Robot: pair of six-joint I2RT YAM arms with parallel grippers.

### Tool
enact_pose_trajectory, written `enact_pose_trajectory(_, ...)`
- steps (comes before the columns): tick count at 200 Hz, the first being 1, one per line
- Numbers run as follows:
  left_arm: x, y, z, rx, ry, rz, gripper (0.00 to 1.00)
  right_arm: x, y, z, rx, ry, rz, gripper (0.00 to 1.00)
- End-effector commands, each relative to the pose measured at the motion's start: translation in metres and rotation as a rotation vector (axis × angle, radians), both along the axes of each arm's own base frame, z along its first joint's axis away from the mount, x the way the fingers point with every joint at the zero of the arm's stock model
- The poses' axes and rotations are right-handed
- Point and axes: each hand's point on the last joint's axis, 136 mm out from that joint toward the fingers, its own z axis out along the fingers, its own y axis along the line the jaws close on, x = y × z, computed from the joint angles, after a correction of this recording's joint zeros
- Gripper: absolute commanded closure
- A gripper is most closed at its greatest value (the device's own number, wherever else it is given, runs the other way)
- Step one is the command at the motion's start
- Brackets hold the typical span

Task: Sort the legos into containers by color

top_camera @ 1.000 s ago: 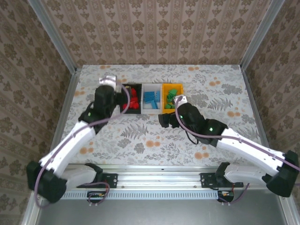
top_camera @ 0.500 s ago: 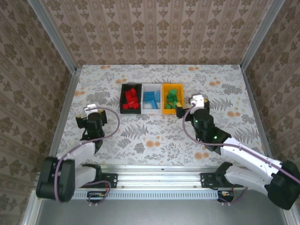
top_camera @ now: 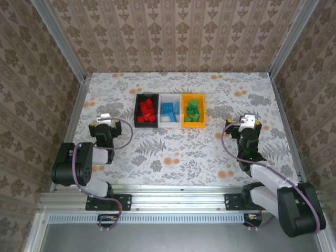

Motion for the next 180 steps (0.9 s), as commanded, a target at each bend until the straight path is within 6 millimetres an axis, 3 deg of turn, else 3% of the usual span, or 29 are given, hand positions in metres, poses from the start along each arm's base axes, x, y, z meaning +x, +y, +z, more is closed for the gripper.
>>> enact_pose_trajectory(1, 0.012, -0.009, 0.012, -0.036, -0.042, -0.056, 0.0, 0.013, 0.014, 0.008, -0.047, -0.057, 0.116, 0.0)
enact_pose_trajectory(27, 0.018, -0.01, 0.009, -0.037, 0.003, -0.055, 0.0, 0.031, 0.011, -0.007, 0.017, -0.053, 0.109, 0.0)
enact_pose_trajectory(44, 0.018, -0.009, 0.008, -0.036, 0.004, -0.051, 0.0, 0.047, 0.008, -0.039, 0.053, -0.016, 0.104, 0.0)
enact_pose_trajectory(54, 0.018, -0.009, 0.009, -0.037, 0.002, -0.051, 0.0, 0.054, 0.011, -0.035, 0.032, -0.044, 0.109, 0.0)
enact_pose_trajectory(63, 0.018, -0.009, 0.009, -0.036, 0.003, -0.053, 0.0, 0.055, 0.012, -0.043, 0.037, 0.054, 0.112, 0.0)
enact_pose_trajectory(77, 0.018, -0.01, 0.009, -0.036, 0.003, -0.054, 0.0, 0.066, 0.01, -0.046, 0.039, 0.067, 0.102, 0.0)
enact_pose_trajectory(89, 0.018, -0.01, 0.009, -0.037, 0.003, -0.053, 0.0, 0.063, -0.002, -0.05, 0.082, 0.101, 0.056, 0.0)
enact_pose_trajectory(180, 0.019, -0.01, 0.009, -0.037, 0.006, -0.055, 0.0, 0.064, -0.001, -0.048, 0.069, 0.088, 0.057, 0.0)
